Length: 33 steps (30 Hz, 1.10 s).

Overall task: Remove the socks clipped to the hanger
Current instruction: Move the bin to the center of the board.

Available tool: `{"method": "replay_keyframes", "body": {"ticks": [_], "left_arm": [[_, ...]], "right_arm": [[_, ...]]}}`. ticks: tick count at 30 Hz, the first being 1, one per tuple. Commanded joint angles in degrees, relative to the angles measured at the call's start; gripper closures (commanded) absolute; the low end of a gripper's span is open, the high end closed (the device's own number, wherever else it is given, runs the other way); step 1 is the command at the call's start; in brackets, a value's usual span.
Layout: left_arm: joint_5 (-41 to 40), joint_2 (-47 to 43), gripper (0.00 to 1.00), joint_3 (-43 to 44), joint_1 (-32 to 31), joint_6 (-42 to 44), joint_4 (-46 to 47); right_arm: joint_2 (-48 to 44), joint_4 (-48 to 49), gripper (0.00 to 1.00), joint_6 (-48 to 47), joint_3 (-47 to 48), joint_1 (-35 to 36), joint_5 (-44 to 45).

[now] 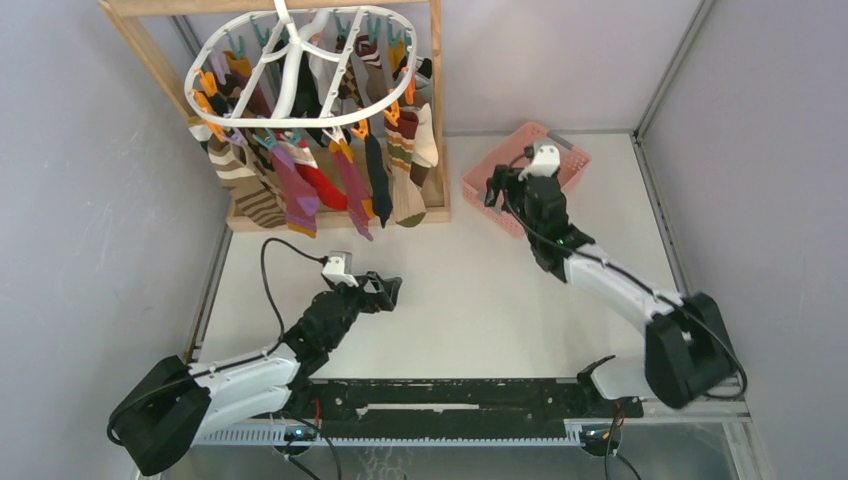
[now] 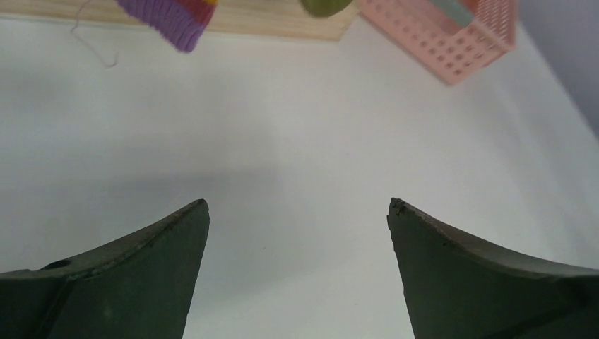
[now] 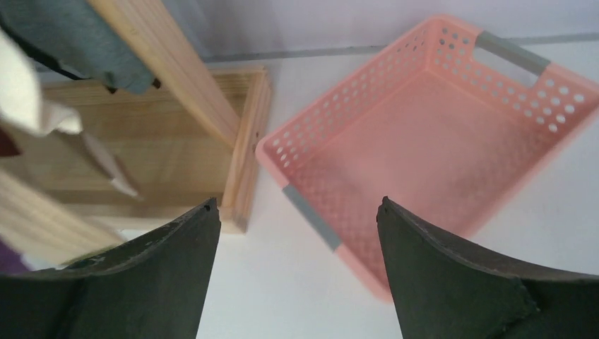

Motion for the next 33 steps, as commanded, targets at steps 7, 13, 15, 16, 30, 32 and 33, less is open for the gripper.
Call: {"method": "replay_keyframes", "body": {"ticks": [7,13,15,16,30,32,33], "left_arm": [[-4.6,11.6,0.0,2.2,-1.8,4.1,1.4],[-3.6,16.7,0.0,2.6,-3.0,3.5,5.0],[-3.3,18.6,0.0,3.0,-3.2,3.3,6.2],[-3.0,19.8,0.0,3.3,-3.3,3.1,6.6],[-4.2,21.3,0.0,4.7,-5.4,1.7,7.3],[-4.4,20.5,0.0,4.9,-5.6,1.8,6.6],[-4.5,20.2,0.0,5.0,-5.7,2.0,6.2]], "right_arm": [[32.4,-10.9,0.14,-12.1,27.7,-5.6,-12.6],[40.3,-13.6,0.14,-12.2,31.3,-5.7,-12.6],[40.0,-14.8,0.14,-12.2,31.3,-5.6,-12.8],[39.7,-15.5,0.14,-12.1,31.4,-5.7,-12.5],[36.4,-27.9,0.79,-5.1,29.0,-5.7,-11.6],[35.2,-27.2,1.0,-4.4,27.0,-3.9,-9.2],[34.8,-27.0,1.0,-4.1,26.1,-2.8,-8.3]]}}
